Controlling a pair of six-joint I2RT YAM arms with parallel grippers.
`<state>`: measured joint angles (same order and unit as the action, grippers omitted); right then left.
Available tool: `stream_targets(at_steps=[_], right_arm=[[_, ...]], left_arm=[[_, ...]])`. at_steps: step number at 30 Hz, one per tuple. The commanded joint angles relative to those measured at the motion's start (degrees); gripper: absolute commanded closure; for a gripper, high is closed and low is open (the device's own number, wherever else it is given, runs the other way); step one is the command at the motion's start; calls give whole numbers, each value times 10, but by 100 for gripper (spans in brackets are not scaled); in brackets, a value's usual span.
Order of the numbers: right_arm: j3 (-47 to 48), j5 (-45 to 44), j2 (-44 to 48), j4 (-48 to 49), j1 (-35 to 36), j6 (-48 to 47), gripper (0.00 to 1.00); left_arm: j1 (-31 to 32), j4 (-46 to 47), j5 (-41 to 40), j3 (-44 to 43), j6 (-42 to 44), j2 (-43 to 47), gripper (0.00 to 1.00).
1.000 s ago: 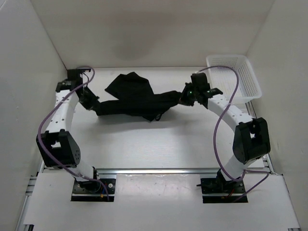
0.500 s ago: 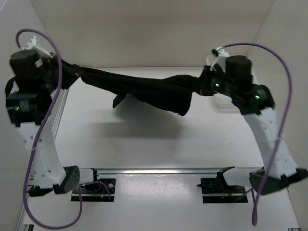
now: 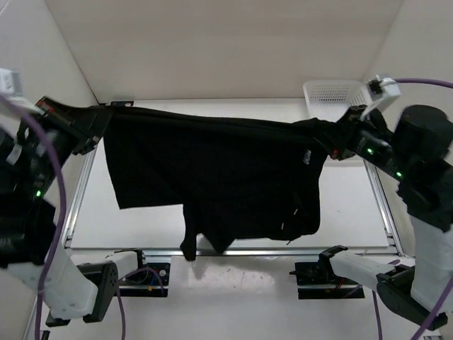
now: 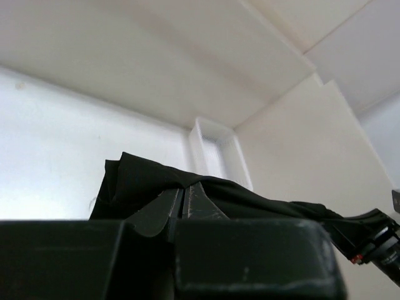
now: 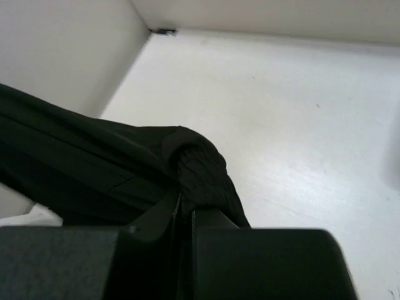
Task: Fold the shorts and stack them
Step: Flatten the shorts out
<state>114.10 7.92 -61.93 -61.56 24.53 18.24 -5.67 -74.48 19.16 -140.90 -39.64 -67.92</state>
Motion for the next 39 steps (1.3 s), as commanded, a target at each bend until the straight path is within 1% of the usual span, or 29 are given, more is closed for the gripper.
stream_targets(at_steps=[1,4,6,7,8,9,10,11,12,13,14,15,16,18,19,20,21,22,23,24,25,26,27,29,30,33,34,37,39], right_arm=[[-47,-200,-51,-59,-15,-43,100],[-102,-218,-129,4,-15,-43,100],[-133,-223,-175,51,-28,-50,100],[-139,-215,-234,100,-34,-51,100],[-128,-204,-270,120,-49,-51,100],[-110,-195,-309,133,-56,-44,93],[-84,-195,-397,139,-64,-36,75],[-50,-187,-439,124,-77,-30,63],[19,-180,-476,113,-77,-23,37],[46,-170,-528,93,-84,-15,30],[60,-165,-540,93,-85,-15,24],[60,-159,-540,93,-85,-7,13],[39,-149,-529,101,-85,-7,13],[-9,-142,-504,128,-79,-7,13],[-67,-142,-473,134,-79,1,14],[-102,-128,-454,141,-79,10,16],[-139,-121,-435,158,-79,16,18],[-216,-110,-392,166,-85,22,25],[-256,-96,-368,174,-85,34,30],[-294,-87,-344,187,-91,43,33],[-369,-65,-296,195,-98,58,43],[-406,-51,-271,209,-98,69,47],[-441,-37,-224,216,-105,78,51],[-531,-10,-165,229,-113,108,65],[-555,0,-148,234,-127,117,71],[-629,24,-102,252,-151,145,69],[-649,32,-97,260,-158,145,59],[-655,44,-97,265,-176,145,43],[-655,52,-102,265,-176,140,38]], left_arm=[[-20,66,-118,80,40,-92,90],[-20,114,-98,149,58,-135,90],[-20,126,-98,157,66,-206,90],[-20,133,-103,150,78,-235,90],[-13,133,-112,138,83,-300,83],[-13,126,-112,122,93,-337,71],[-7,114,-122,96,102,-377,55],[1,90,-134,25,111,-417,37],[7,38,-149,-11,116,-490,19],[16,15,-155,-40,116,-516,17],[22,0,-161,-56,122,-530,10],[29,-1,-180,-35,127,-523,9],[36,14,-194,-6,127,-509,8],[56,54,-204,117,127,-466,6],[64,89,-204,161,127,-418,9],[73,104,-204,204,127,-396,17],[93,116,-204,287,133,-375,24],[105,116,-204,323,133,-342,33],[118,126,-199,360,133,-326,42],[148,137,-199,433,133,-313,51],[162,137,-199,467,133,-294,54],[187,143,-199,499,119,-286,59],[197,151,-199,555,103,-280,59],[217,160,-199,620,84,-273,59],[223,179,-185,640,77,-273,53],[256,215,-116,686,80,-278,39],[267,237,-70,687,93,-301,28],[301,237,-55,681,105,-360,28],[319,242,-55,676,105,-378,29]])
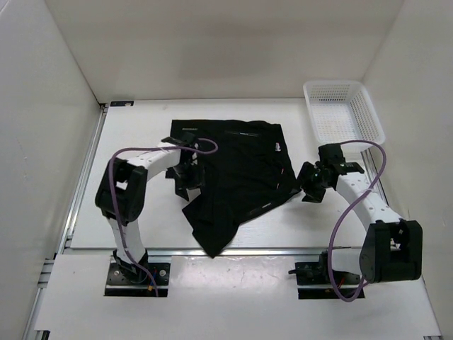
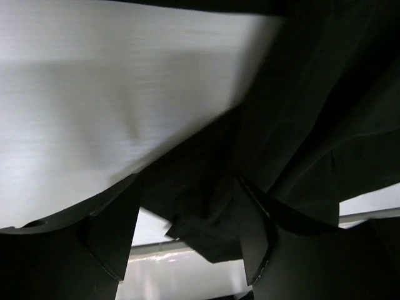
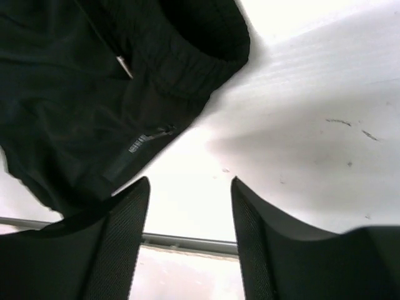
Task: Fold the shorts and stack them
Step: Flatten the shorts out
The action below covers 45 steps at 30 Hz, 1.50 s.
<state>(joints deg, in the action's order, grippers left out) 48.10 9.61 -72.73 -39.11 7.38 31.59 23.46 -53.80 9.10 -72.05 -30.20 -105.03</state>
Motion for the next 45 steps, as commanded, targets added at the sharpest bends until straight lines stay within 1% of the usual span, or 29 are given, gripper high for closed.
stream_targets(at_steps=[1,2,3,5,7,9,10,11,12,16,19,20,22,23,24,25,26,29,31,32,34,36,38,39,42,43,44,45], right_arm=[[5,35,6,40,-4,7,37],[10,35,6,40,-4,7,31],[10,35,6,40,-4,7,28],[10,35,6,40,-10,1,27],[10,29,0,40,-10,1,27],[10,29,-22,54,-16,1,26],[10,34,-38,64,-16,7,26],[10,34,-46,71,-24,14,26],[10,41,-54,79,-30,14,26],[10,55,-107,119,-35,34,27],[27,55,-146,146,-35,39,27],[32,55,-159,151,-35,39,29],[49,61,-198,171,-35,44,35],[58,61,-213,171,-35,44,45],[67,68,-239,171,-35,44,60],[74,68,-248,171,-35,44,88],[81,68,-254,171,-35,50,100],[69,52,-254,171,-35,56,100],[58,52,-247,171,-35,56,100],[46,47,-239,171,-35,61,100],[33,52,-230,177,-30,66,100],[19,52,-213,177,-25,73,100],[11,52,-204,177,-19,80,100],[5,52,-197,177,-19,86,100],[-1,52,-182,177,-19,91,100],[-1,52,-174,171,-19,91,100],[-1,52,-164,171,-19,91,100],[-6,59,-164,171,-19,91,100]], left_arm=[[42,35,45,-12,11,-13,29],[47,35,50,-12,11,-18,29],[53,35,50,-12,11,-24,29],[53,35,43,-6,6,-24,29],[53,40,36,0,6,-24,33],[53,41,36,5,6,-29,45],[53,41,30,5,6,-29,54],[53,41,30,5,6,-29,69],[53,41,30,5,6,-29,90],[35,20,-2,5,6,3,90],[5,6,-19,-1,11,36,90],[-12,-2,-24,-1,17,41,90],[-30,-8,-24,-16,25,47,90],[-44,-14,-24,-24,35,47,90],[-50,-21,-24,-29,43,47,90],[-56,-26,-24,-37,43,47,90],[-63,-32,-24,-44,49,41,90],[-100,-60,-37,-80,65,35,90],[-122,-84,-50,-113,71,14,80],[-133,-89,-50,-123,78,8,78],[-167,-90,-50,-150,78,1,78],[-196,-97,-44,-170,72,1,82],[-203,-104,-51,-176,55,21,83],[-203,-104,-51,-176,50,33,81],[-185,-116,-56,-141,30,93,72],[-165,-116,-56,-124,24,111,62],[-154,-116,-56,-81,9,150,58],[-142,-111,-34,-54,2,170,50]])
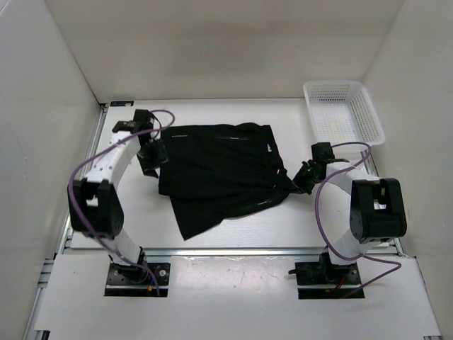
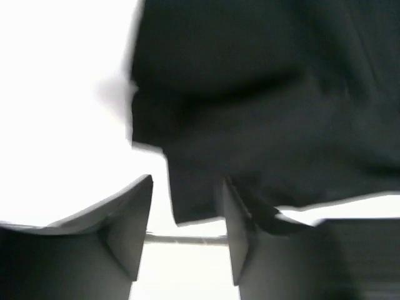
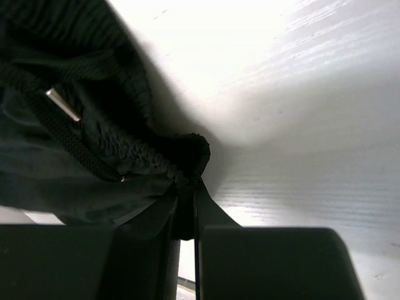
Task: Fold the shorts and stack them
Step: Flatten the shorts out
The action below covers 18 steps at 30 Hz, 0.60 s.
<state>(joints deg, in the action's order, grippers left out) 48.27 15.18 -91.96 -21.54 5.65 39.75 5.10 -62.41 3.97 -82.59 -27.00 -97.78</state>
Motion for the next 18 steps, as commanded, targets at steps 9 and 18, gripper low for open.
stream_targets(at_steps=[9,18], right_arm=[[3,14,42,-16,3,9,100],[9,14,42,-32,3,-3,100]], left_arm=[[176,35,86,328,-215,271,36],[260,107,85,379,-249,197,28]])
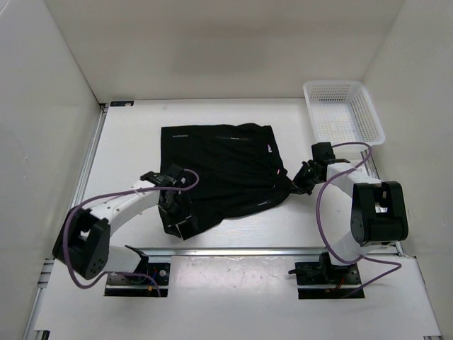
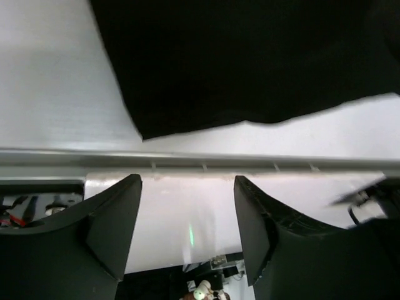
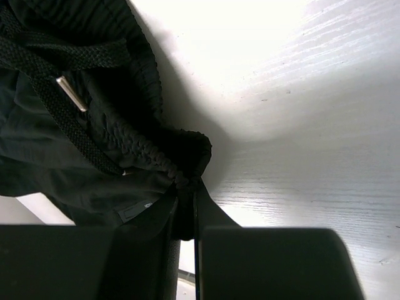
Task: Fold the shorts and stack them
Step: Flatten the shorts out
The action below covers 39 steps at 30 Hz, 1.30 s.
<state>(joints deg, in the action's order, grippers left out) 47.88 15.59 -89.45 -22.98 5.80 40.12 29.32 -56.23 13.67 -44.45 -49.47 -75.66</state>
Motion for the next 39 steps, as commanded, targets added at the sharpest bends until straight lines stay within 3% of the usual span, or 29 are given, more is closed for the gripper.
stream_targets(at_steps=[1,6,10,12,15,20,24,30,34,36,39], right_arm=[[13,10,16,-17,2,-12,100],[1,10,16,-22,2,-17,100],[1,5,22,-22,2,-17,100],[-4,5,28,-22,2,-17,100],[-10,5,39,-22,2,-17,100],[-10,-7,68,-42,2,-29,100],[-10,-17,102,-71,2,-52,100],[-64,0,138,-95,2,-66,100],[-110,14,191,-116,2,-66,93],[-115,14,224,-122,2,-66,100],[-113,14,259,-135,2,-66,100]], left_arm=[[23,52,-32,-7,-24,-48,29],[28,72,-60,-13,-35,-85,31],[35,83,-83,1,-48,-113,40],[35,83,-97,6,-54,-114,53],[35,83,-122,-1,-60,-114,90],[35,39,-147,-40,-53,-92,90],[35,-49,-192,-79,-61,10,90],[35,-126,-181,-98,-87,121,90],[35,-150,-169,-103,-98,174,90],[35,-150,-169,-109,-103,186,90],[35,-150,-169,-140,-103,179,90]])
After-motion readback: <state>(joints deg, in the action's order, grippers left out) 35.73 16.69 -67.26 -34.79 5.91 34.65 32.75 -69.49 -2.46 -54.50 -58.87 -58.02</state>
